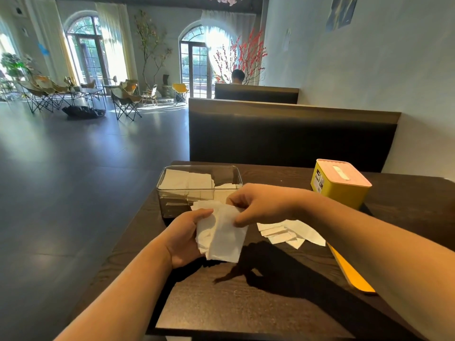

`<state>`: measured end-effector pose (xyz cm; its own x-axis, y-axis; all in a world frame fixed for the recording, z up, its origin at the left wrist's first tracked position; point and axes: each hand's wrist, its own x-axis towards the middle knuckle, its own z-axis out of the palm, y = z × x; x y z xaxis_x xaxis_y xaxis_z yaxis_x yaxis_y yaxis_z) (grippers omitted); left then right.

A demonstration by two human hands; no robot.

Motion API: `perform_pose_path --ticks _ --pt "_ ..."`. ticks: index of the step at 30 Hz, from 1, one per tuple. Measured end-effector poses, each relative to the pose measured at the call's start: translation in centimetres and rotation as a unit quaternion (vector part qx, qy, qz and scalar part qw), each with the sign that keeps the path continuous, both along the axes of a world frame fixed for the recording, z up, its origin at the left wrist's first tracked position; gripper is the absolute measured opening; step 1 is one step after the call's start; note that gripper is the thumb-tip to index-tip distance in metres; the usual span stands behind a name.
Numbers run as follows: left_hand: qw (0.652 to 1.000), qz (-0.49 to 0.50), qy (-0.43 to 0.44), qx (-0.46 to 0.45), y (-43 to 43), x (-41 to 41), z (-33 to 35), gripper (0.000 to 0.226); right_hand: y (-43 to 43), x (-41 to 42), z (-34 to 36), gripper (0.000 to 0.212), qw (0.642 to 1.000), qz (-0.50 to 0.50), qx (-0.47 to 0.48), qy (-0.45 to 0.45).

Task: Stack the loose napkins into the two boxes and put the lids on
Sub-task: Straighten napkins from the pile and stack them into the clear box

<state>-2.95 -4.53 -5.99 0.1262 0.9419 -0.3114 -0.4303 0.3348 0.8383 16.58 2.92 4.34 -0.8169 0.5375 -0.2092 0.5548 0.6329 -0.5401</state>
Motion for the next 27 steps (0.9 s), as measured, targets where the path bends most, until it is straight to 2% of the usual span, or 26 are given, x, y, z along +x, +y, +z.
perform_pose_path --ticks 4,8,11,13,14,16,18,20,22,27 --pt "0.999 -0.016 -0.03 0.007 0.0 0.1 0.2 0.055 0.1 -3.1 -0.7 0.016 0.997 0.003 0.073 -0.017" --pt "0.995 -0.029 -0.097 -0.017 -0.3 1.2 0.3 0.081 0.8 -3.4 -2.1 0.029 0.984 -0.064 0.164 0.03" --pt "0.997 -0.015 -0.065 -0.024 -0.4 2.4 0.8 0.068 1.7 -1.0 -2.4 0.032 0.964 -0.134 0.211 0.094" --pt "0.999 0.001 -0.026 -0.042 -0.3 3.2 1.4 0.054 2.5 1.9 -2.0 0.019 0.964 -0.164 0.183 0.106" --pt "0.999 0.006 -0.011 -0.049 -0.2 3.5 1.7 0.049 2.8 3.6 -1.8 0.014 0.968 -0.167 0.161 0.089" --pt "0.999 0.002 0.001 -0.053 0.1 4.3 2.2 0.043 3.4 6.9 -1.9 0.015 0.976 -0.15 0.156 -0.008" --pt "0.998 -0.005 0.003 -0.059 0.9 5.2 2.7 0.039 3.8 9.6 -2.6 0.031 0.964 -0.128 0.197 -0.127" --pt "0.998 -0.015 0.004 -0.068 1.9 6.1 3.1 0.041 4.0 11.5 -3.4 0.053 0.95 -0.123 0.222 -0.183" --pt "0.997 -0.031 0.001 -0.073 3.0 7.4 3.3 0.047 4.3 12.9 -3.8 0.066 0.948 -0.135 0.211 -0.194" --pt "0.995 -0.044 -0.008 -0.087 4.6 9.2 2.8 0.046 5.9 14.4 -4.4 0.051 0.964 -0.187 0.148 -0.118"
